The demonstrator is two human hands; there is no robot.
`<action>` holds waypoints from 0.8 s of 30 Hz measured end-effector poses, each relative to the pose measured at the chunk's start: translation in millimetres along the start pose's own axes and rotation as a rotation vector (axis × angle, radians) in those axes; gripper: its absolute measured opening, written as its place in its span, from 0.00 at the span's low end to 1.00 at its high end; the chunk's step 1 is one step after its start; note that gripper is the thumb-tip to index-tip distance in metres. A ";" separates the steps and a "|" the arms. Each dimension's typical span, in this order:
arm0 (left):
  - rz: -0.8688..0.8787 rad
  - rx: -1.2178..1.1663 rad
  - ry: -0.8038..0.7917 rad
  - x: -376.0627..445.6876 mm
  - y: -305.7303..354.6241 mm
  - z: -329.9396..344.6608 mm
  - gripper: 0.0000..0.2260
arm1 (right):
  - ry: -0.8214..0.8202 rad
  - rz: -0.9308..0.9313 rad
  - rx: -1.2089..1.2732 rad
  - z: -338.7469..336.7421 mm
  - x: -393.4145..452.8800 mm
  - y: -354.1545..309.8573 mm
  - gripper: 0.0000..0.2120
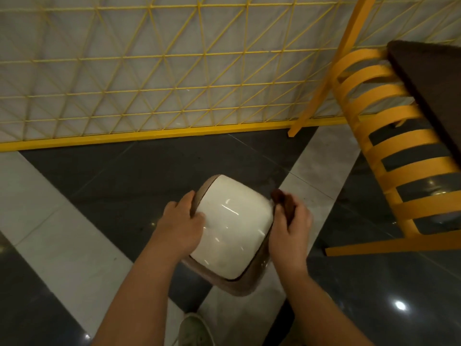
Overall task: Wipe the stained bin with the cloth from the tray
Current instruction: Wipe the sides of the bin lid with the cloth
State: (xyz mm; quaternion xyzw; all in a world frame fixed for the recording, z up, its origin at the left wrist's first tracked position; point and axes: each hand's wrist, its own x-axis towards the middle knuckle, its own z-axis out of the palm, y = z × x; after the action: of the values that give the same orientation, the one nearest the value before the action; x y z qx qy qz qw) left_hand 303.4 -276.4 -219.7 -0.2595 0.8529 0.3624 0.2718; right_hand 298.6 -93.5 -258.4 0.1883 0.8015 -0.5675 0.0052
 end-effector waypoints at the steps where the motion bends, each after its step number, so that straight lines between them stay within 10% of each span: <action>1: -0.005 -0.004 -0.024 -2.6 -3.6 -2.4 0.26 | -0.028 -0.007 -0.020 2.3 13.8 -4.9 0.14; 24: 0.328 -0.190 0.105 22.9 -12.6 29.4 0.18 | -0.392 -0.910 -0.600 -54.9 -17.5 67.4 0.19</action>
State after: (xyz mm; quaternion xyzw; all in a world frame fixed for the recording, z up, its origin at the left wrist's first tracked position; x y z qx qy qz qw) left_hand 303.1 -267.2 -258.0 -0.1599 0.8587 0.4668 0.1385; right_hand 346.8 -29.5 -296.2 -0.2936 0.9117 -0.2851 -0.0376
